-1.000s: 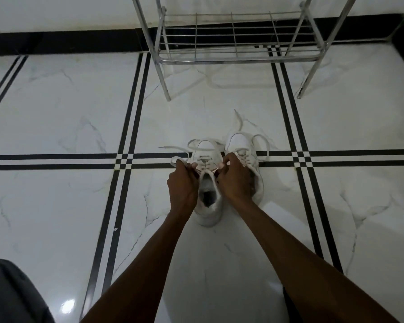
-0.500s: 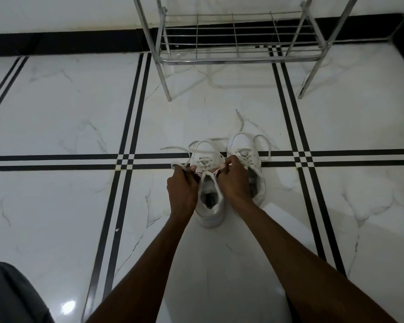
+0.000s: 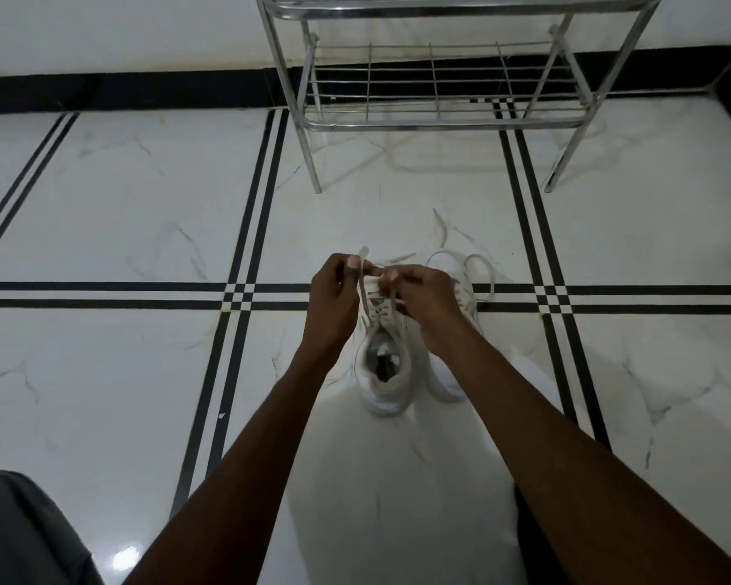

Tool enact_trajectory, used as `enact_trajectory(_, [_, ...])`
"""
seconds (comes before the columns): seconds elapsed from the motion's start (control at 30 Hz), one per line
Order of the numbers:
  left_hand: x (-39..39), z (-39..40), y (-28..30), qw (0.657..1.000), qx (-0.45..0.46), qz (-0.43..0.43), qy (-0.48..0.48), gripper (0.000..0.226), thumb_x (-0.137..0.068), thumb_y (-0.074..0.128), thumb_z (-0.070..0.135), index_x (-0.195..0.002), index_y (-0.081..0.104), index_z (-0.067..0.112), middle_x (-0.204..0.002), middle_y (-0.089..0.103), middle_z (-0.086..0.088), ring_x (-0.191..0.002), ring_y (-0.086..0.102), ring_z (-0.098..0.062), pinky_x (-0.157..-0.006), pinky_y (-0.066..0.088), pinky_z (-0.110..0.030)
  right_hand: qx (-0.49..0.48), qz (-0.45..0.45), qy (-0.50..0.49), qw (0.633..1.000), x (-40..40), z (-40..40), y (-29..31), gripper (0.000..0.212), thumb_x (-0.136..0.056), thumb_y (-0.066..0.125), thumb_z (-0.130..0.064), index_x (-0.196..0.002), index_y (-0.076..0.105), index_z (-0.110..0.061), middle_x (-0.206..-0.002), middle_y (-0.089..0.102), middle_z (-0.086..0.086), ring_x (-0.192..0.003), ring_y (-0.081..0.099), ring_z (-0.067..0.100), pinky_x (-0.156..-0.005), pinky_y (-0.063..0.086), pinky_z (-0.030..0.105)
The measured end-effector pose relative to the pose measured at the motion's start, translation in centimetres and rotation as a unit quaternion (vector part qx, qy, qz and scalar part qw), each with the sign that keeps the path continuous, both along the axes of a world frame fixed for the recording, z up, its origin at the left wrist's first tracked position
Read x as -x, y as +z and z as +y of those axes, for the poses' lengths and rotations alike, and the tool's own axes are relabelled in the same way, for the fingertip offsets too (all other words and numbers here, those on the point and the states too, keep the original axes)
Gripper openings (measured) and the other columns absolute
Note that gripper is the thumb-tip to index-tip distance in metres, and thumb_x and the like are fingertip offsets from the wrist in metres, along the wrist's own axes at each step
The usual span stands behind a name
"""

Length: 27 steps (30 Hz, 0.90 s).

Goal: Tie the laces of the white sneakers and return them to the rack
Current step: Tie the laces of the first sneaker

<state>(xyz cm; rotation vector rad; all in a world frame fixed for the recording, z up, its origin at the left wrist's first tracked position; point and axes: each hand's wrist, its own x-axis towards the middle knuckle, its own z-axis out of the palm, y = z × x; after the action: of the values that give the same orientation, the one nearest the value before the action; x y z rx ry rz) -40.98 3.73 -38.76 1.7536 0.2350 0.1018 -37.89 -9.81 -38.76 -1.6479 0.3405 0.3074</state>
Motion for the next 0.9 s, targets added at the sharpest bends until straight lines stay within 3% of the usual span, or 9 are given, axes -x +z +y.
enact_trajectory(0.1, [-0.6, -0.1, 0.9, 0.999, 0.038, 0.012, -0.024, 0.035, -0.109, 0.045, 0.035, -0.104, 0.064, 0.006, -0.1, 0.076, -0.01, -0.094, 0.075, -0.026, -0.067, 0.062, -0.039, 0.044, -0.059, 0.209, 0.975, 0.8, 0.3, 1.1, 0.024, -0.093, 0.056, -0.001, -0.093, 0.076, -0.014, -0.087, 0.076, 0.001, -0.084, 0.075, 0.017, -0.084, 0.06, 0.033])
enact_trajectory(0.2, [-1.0, 0.3, 0.8, 0.999, 0.019, 0.023, -0.026, 0.033, -0.108, 0.045, 0.037, -0.103, 0.064, 0.011, -0.099, 0.075, -0.008, -0.095, 0.074, -0.029, -0.06, 0.058, -0.036, 0.043, -0.064, 0.3, 0.951, 0.5, -0.6, 1.1, 0.018, -0.091, 0.064, -0.005, -0.1, 0.076, -0.015, -0.097, 0.077, 0.001, -0.097, 0.073, 0.017, -0.093, 0.057, 0.034])
enact_trajectory(0.3, [-1.1, 0.9, 0.3, 0.998, -0.001, 0.042, -0.045, 0.04, -0.108, 0.042, 0.043, -0.105, 0.061, 0.008, -0.103, 0.076, -0.004, -0.098, 0.073, -0.024, -0.079, 0.061, -0.043, 0.019, -0.074, 0.28, 0.957, 0.1, -1.6, 1.3, 0.017, -0.088, 0.073, -0.013, -0.104, 0.075, -0.007, -0.101, 0.078, 0.01, -0.095, 0.074, 0.02, -0.091, 0.057, 0.036])
enact_trajectory(0.4, [-0.7, 1.3, -0.9, 0.991, -0.037, 0.064, -0.108, 0.048, -0.109, 0.037, 0.044, -0.101, 0.061, 0.002, -0.092, 0.072, -0.005, -0.087, 0.066, -0.015, -0.082, 0.053, -0.037, 0.037, -0.101, 0.252, 0.962, 0.0, -2.0, 1.4, 0.02, -0.089, 0.073, -0.019, -0.101, 0.073, -0.004, -0.089, 0.078, 0.015, -0.082, 0.074, 0.024, -0.085, 0.058, 0.039])
enact_trajectory(0.5, [0.0, 1.4, -1.9, 0.988, -0.066, 0.092, -0.108, 0.047, -0.108, 0.039, 0.045, -0.103, 0.068, 0.009, -0.1, 0.076, -0.006, -0.096, 0.071, -0.019, -0.089, 0.054, -0.04, 0.063, -0.107, 0.254, 0.959, -0.3, -2.6, 1.3, 0.02, -0.087, 0.075, -0.017, -0.106, 0.074, -0.011, -0.086, 0.078, 0.011, -0.084, 0.076, 0.027, -0.084, 0.059, 0.035])
enact_trajectory(0.57, [0.0, 1.4, -2.1, 0.99, -0.045, 0.102, -0.089, 0.043, -0.108, 0.042, 0.041, -0.102, 0.069, 0.008, -0.101, 0.076, -0.008, -0.097, 0.071, -0.021, -0.087, 0.054, -0.039, 0.109, -0.12, 0.256, 0.953, -0.4, -3.1, 1.1, 0.014, -0.086, 0.076, -0.016, -0.099, 0.076, -0.011, -0.083, 0.078, 0.006, -0.076, 0.075, 0.015, -0.079, 0.059, 0.031])
enact_trajectory(0.67, [-0.1, 0.9, -1.8, 0.99, 0.0, 0.113, -0.085, 0.042, -0.109, 0.042, 0.037, -0.108, 0.067, 0.003, -0.101, 0.074, -0.003, -0.093, 0.07, -0.011, -0.081, 0.049, -0.024, 0.181, -0.141, 0.271, 0.935, -0.1, -3.3, 1.2, 0.013, -0.084, 0.077, -0.018, -0.093, 0.078, -0.008, -0.082, 0.075, 0.0, -0.062, 0.066, -0.004, -0.068, 0.053, 0.019])
enact_trajectory(0.77, [0.0, 0.6, -1.9, 0.988, 0.042, 0.136, -0.058, 0.041, -0.109, 0.043, 0.036, -0.115, 0.064, 0.002, -0.102, 0.071, 0.002, -0.092, 0.067, -0.009, -0.076, 0.046, -0.018, 0.245, -0.157, 0.276, 0.916, 0.0, -3.1, 1.1, 0.014, -0.082, 0.079, -0.02, -0.092, 0.079, -0.01, -0.086, 0.074, 0.0, -0.067, 0.068, 0.005, -0.068, 0.055, 0.022])
enact_trajectory(0.9, [0.3, 0.3, -2.1, 0.99, 0.007, 0.129, -0.048, 0.043, -0.109, 0.04, 0.039, -0.115, 0.064, 0.004, -0.106, 0.07, -0.003, -0.096, 0.064, -0.009, -0.078, 0.044, -0.021, 0.284, -0.217, 0.238, 0.903, 0.2, -2.6, 0.7, 0.015, -0.08, 0.078, -0.01, -0.094, 0.081, -0.012, -0.09, 0.079, 0.005, -0.074, 0.069, 0.008, -0.075, 0.058, 0.022])
